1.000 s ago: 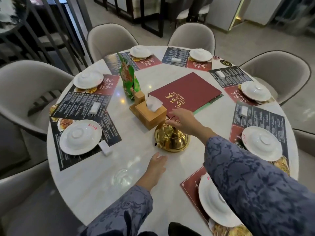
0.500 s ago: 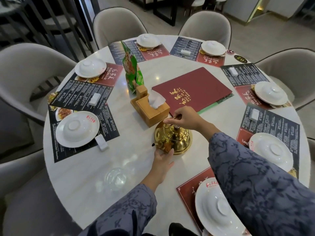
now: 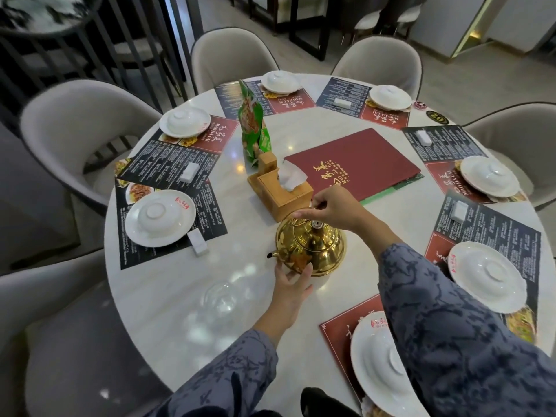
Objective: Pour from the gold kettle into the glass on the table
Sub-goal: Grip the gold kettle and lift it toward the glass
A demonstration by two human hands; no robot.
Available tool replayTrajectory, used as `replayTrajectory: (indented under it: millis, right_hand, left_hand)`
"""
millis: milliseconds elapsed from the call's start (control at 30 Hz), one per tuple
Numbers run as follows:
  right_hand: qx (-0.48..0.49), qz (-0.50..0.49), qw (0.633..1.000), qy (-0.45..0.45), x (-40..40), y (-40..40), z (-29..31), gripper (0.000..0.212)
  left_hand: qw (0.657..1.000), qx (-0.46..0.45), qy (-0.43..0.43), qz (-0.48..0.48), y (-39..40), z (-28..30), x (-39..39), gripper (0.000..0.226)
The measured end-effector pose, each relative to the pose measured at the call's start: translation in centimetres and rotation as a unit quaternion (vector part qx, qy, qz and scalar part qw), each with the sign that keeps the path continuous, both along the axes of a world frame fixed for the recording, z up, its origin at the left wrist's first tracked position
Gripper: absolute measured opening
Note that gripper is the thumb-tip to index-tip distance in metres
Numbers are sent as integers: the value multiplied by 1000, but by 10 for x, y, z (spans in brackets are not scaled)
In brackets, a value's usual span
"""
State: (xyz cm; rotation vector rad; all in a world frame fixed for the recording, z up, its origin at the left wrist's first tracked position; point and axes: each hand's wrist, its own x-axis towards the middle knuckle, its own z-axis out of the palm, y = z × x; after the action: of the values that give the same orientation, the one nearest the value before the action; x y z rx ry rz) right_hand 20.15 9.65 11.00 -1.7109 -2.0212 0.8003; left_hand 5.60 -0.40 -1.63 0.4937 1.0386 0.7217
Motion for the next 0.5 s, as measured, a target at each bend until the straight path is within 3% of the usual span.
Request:
replayTrajectory:
  millis: [100,300,433,500]
  right_hand:
    - [12,10,1000,-14,-16,-10,4,91]
    - [31,49,996,-63,-57,-27,18,69]
    - [31,86,990,-105,-81,-39,26,65]
    - [28,93,987,-131,-90,-43,27,65]
  left_hand:
    - [999,0,-19,28,-14,0,-10,112]
    - [997,34,-42,49,-41,12,-35,94]
    - [997,20,-52,55,-56,11,-50,62]
    - [996,4,-74,56,-62,8,-58,60]
